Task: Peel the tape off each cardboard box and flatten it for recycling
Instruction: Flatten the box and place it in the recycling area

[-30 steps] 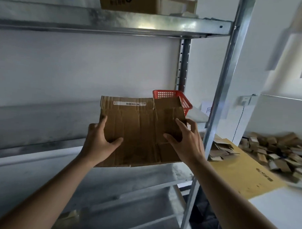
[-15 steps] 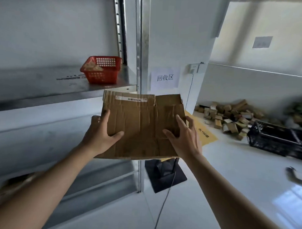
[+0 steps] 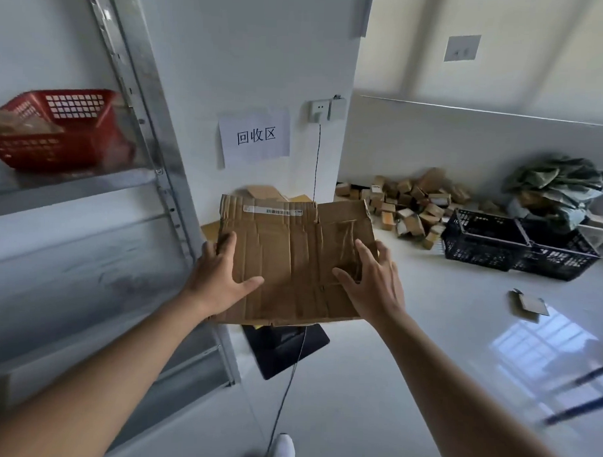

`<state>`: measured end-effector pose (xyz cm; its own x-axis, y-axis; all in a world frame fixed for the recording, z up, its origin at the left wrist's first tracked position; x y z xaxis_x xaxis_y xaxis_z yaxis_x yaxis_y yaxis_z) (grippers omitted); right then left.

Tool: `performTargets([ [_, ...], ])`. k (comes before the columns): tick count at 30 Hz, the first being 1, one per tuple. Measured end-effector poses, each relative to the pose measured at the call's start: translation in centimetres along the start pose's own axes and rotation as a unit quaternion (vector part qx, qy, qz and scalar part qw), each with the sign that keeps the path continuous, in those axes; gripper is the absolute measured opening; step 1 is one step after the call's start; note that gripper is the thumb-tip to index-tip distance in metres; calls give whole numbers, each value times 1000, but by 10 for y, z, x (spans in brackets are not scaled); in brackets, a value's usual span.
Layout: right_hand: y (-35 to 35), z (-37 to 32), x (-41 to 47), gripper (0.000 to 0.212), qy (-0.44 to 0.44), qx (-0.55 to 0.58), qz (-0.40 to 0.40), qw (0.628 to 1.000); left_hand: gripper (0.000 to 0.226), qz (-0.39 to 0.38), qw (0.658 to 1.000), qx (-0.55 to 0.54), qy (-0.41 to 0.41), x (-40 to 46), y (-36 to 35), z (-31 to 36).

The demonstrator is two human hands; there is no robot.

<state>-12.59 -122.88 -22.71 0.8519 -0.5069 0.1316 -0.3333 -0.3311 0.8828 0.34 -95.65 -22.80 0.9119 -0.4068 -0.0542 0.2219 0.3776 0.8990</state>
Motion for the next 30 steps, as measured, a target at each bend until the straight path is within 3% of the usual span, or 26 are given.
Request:
performTargets([
  [15,-89,42,251,80,-15,2,-98,995,111,-51,996,0,72,247,-65,18],
  [22,-144,40,376,76,52,-1,-157,986,107,-47,985,-5,168,338,-85,6],
  [30,-215,23,506,72,146,5,-247,958,94,11,958,-20,286,408,-100,-7],
])
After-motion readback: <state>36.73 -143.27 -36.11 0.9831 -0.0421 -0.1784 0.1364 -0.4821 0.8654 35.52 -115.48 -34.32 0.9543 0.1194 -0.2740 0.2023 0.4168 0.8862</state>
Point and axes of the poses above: each hand's wrist, its own x-axis towards the middle knuckle, its own y-axis out of the back of the hand, z = x × y, the point moved 5 cm from there along x, towards the middle knuckle, and after that the axes turned 2 degrees about -z, right-handed, at the moved point
